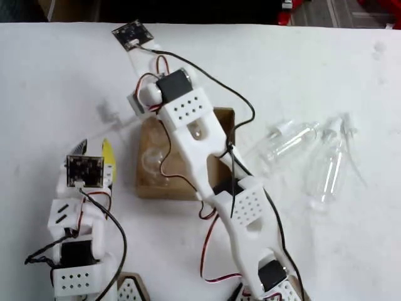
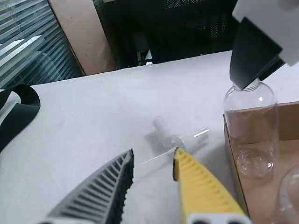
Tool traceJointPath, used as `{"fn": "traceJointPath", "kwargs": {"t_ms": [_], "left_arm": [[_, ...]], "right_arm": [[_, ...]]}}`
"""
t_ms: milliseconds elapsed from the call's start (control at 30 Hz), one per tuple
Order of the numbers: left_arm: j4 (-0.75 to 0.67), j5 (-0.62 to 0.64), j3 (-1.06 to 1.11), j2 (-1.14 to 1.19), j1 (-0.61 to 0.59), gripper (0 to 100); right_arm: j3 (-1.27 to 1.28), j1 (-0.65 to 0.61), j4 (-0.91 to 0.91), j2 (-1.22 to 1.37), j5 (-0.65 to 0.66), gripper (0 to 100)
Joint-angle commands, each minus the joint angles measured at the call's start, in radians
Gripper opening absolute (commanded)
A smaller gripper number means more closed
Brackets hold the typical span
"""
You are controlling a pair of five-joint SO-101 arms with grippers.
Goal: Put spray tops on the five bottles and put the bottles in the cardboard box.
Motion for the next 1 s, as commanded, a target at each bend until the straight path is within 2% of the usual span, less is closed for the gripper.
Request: {"fn": "traceJointPath", "kwargs": {"t_ms": [0,267,467,700,833,967], "left_arm": [[0.008,-0.005,-0.002,-0.012,-0.010,13],[0.008,-0.005,-0.002,-0.012,-0.010,13],[0.008,-0.005,-0.002,-0.012,-0.010,13],[0.009,-0.005,-0.002,-0.012,-0.010,13],[0.009,-0.005,-0.002,-0.012,-0.010,13],[0.011,-0.005,-0.002,-0.012,-0.010,13]], "right_arm": [[-0.011,-0.010,0.010,-0.041,-0.006,4.6],[-0.012,-0.012,0.025,-0.045,-0.003,20.0],[-0.012,-0.012,0.042,-0.064,0.002,20.5],[-0.012,0.013,0.073,-0.222,0.003,20.7],[-0.012,0.074,0.113,-0.335,0.003,20.7],[-0.006,0.245,0.153,-0.420,0.005,20.5]]}}
